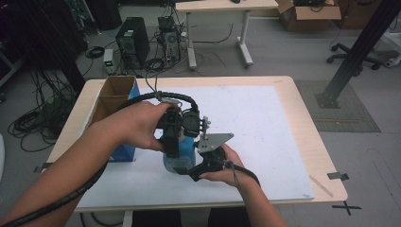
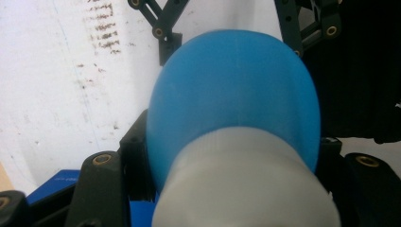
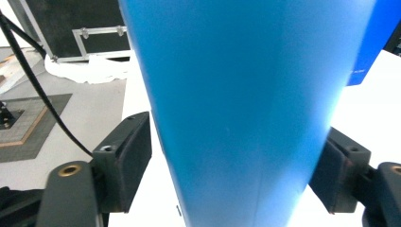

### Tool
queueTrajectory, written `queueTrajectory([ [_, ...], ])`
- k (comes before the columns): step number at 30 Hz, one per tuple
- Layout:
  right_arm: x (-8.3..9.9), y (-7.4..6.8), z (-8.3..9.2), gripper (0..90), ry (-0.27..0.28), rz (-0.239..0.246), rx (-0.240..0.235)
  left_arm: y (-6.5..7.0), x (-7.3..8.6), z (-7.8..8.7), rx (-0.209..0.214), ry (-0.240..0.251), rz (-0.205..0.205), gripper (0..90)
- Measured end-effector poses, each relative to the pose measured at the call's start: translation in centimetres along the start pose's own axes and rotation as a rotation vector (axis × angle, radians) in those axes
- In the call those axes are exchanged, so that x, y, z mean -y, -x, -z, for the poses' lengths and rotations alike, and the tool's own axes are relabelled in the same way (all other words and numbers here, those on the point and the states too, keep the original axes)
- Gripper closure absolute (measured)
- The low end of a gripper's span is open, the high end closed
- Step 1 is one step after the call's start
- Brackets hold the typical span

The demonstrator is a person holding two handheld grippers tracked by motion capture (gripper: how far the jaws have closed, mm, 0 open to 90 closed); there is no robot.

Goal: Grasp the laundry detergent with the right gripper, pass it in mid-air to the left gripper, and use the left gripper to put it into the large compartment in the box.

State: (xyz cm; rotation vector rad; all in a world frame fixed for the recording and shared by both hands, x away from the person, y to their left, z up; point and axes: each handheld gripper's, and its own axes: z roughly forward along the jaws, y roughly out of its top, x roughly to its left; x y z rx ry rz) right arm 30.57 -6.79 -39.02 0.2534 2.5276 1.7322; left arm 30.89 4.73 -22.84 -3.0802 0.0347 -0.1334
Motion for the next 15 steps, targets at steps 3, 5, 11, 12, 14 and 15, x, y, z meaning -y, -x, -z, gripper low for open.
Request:
queueTrajectory([
  [3,-0.09,0.01,0.19,21.1,0.010,-0.001,0.004,-0.04,-0.06,0.11,0.002,0.004,-0.001,38.2],
  [5,-0.13,0.04,0.33,20.5,0.018,-0.002,0.005,-0.01,-0.15,0.18,-0.001,0.004,-0.004,38.2],
  [11,-0.14,0.00,0.58,17.5,0.032,-0.004,0.009,0.02,-0.32,0.33,-0.003,0.008,-0.006,38.1],
  [12,-0.11,-0.03,0.64,16.9,0.038,-0.007,0.010,0.03,-0.33,0.32,-0.003,0.008,-0.005,38.2],
  [14,-0.03,-0.01,0.73,13.6,0.046,-0.006,0.010,0.01,-0.34,0.31,-0.001,0.004,-0.003,38.2],
  [15,0.00,-0.05,0.80,13.0,0.052,-0.009,0.010,0.00,-0.32,0.26,-0.001,0.007,0.001,38.1],
])
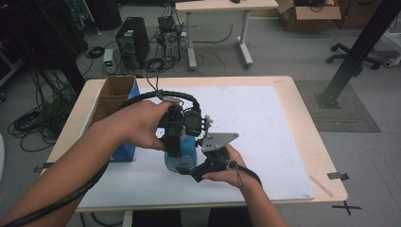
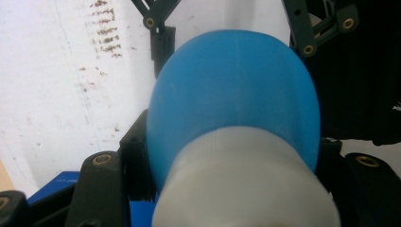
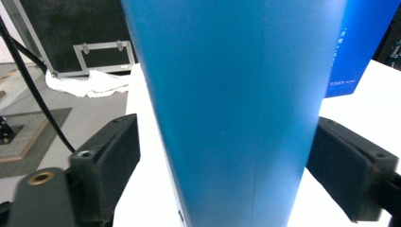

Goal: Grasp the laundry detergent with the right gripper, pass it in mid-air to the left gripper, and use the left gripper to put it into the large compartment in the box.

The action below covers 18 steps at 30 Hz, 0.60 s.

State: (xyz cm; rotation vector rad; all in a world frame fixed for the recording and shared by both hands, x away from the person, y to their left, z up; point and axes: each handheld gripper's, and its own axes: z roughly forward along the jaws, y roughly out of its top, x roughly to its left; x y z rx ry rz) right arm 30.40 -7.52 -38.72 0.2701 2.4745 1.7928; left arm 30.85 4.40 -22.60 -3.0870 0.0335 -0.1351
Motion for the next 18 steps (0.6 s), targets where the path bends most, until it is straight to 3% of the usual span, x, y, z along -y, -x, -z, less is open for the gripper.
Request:
queueTrajectory([
  [11,-0.2,0.1,0.9,1.3,0.012,-0.008,-0.008,-0.3,0.3,0.3,-0.003,-0.002,0.027,38.1],
  [18,-0.7,0.5,2.2,0.3,0.029,-0.014,0.005,-0.4,0.6,0.6,0.002,0.009,0.055,38.0],
])
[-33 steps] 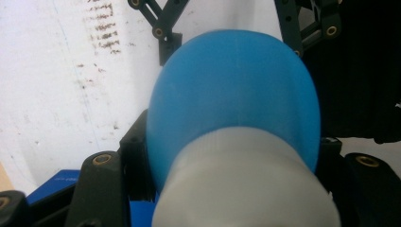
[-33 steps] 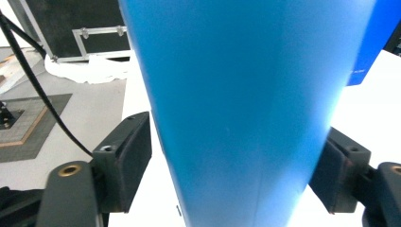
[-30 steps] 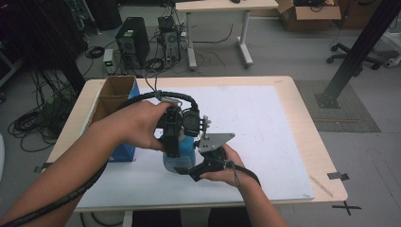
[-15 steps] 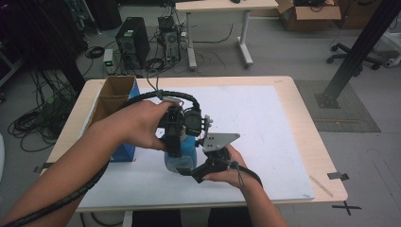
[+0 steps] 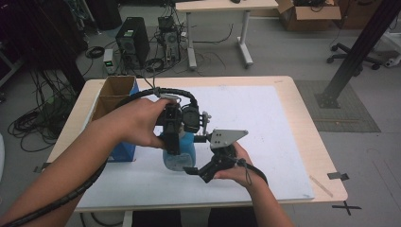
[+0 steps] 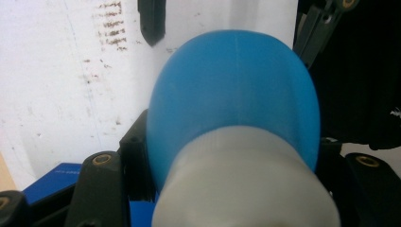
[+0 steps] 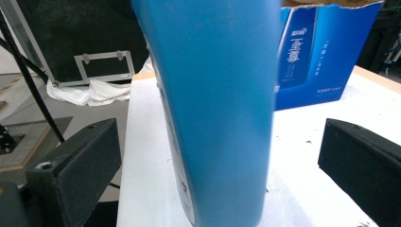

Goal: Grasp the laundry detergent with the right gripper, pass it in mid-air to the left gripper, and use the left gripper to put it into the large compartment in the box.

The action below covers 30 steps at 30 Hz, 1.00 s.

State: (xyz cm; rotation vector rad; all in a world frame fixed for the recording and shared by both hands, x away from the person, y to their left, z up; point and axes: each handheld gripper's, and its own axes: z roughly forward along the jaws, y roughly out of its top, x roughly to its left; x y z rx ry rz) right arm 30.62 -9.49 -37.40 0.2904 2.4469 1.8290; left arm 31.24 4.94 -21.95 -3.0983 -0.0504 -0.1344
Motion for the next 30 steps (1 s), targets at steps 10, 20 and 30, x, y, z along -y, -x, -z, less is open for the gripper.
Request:
queueTrajectory([
  [10,-1.4,0.8,2.6,0.4,-0.049,0.059,0.033,-0.9,0.8,0.9,0.011,0.007,0.118,38.0],
  [20,-3.1,2.5,6.7,0.6,-0.232,0.102,0.091,-2.1,2.4,2.6,0.042,0.041,0.290,37.9],
  [30,-3.3,4.0,10.1,1.0,-0.332,0.077,0.150,-3.3,3.7,4.4,0.050,0.074,0.451,37.9],
])
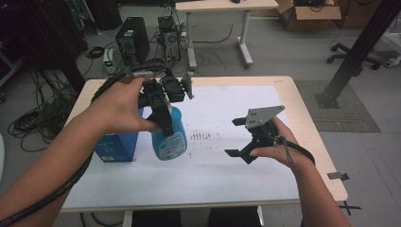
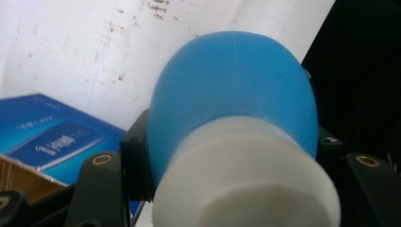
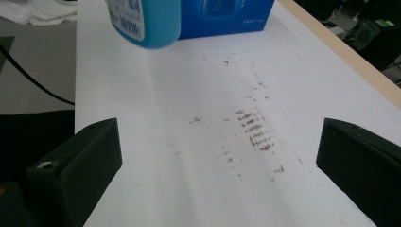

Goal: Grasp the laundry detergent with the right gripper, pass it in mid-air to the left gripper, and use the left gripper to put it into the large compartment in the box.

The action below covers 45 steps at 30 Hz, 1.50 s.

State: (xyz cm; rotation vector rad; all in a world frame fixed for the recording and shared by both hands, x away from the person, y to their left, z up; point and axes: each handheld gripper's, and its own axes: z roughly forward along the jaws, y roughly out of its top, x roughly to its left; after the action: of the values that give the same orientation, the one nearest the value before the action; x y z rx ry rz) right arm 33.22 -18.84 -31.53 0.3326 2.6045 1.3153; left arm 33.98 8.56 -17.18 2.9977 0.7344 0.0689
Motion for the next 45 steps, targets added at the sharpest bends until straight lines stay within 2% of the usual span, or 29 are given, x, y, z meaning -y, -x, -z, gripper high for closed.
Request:
queueTrajectory([
  [4,0.5,0.5,0.5,1.1,-0.028,-0.009,0.013,-0.7,0.1,0.9,0.000,0.013,0.082,37.9],
  [10,0.8,1.1,0.7,1.5,-0.079,-0.012,0.025,-1.3,0.4,2.2,-0.036,0.015,0.162,37.9],
  [14,1.0,1.4,0.9,1.6,-0.104,-0.023,0.034,-2.2,1.1,3.2,-0.037,0.026,0.253,37.9],
  [15,1.0,1.4,0.9,1.6,-0.104,-0.023,0.034,-2.2,1.1,3.2,-0.037,0.026,0.253,37.9],
  [16,1.2,1.7,1.0,1.6,-0.105,-0.033,0.035,-2.6,1.4,3.6,-0.036,0.037,0.294,37.9],
  [17,1.2,1.7,1.0,1.6,-0.107,-0.036,0.037,-2.6,1.4,3.6,-0.036,0.037,0.294,37.9],
  [18,1.3,1.8,1.0,1.6,-0.112,-0.038,0.040,-3.0,1.7,4.1,-0.035,0.044,0.324,37.9],
  [21,1.4,2.0,1.1,1.9,-0.130,-0.039,0.041,-3.3,2.0,4.6,-0.049,0.047,0.339,37.9],
  [22,1.4,2.0,1.2,1.9,-0.135,-0.041,0.041,-3.6,2.2,5.0,-0.061,0.045,0.366,37.9],
  [25,1.5,2.2,1.3,1.8,-0.140,-0.049,0.039,-4.1,2.5,5.8,-0.079,0.047,0.407,37.9],
  [28,1.7,2.3,1.5,1.9,-0.149,-0.053,0.035,-4.8,2.9,6.6,-0.073,0.067,0.459,37.9],
  [30,1.7,2.4,1.6,2.1,-0.156,-0.057,0.036,-5.2,3.2,7.1,-0.067,0.076,0.484,37.9],
  [31,1.8,2.4,1.6,2.1,-0.161,-0.054,0.036,-5.2,3.2,7.1,-0.067,0.076,0.484,37.9],
  [32,1.8,2.5,1.6,2.1,-0.164,-0.054,0.036,-5.5,3.5,7.7,-0.062,0.092,0.525,37.9],
  [36,1.8,2.6,1.8,2.1,-0.186,-0.050,0.035,-5.8,3.9,8.5,-0.065,0.109,0.569,37.9],
  [43,1.4,2.8,2.2,2.2,-0.233,-0.030,0.028,-6.6,4.7,9.7,-0.075,0.099,0.609,37.9],
  [45,0.8,2.9,2.5,2.2,-0.250,-0.016,0.026,-7.1,5.2,10.1,-0.073,0.100,0.639,37.8],
])
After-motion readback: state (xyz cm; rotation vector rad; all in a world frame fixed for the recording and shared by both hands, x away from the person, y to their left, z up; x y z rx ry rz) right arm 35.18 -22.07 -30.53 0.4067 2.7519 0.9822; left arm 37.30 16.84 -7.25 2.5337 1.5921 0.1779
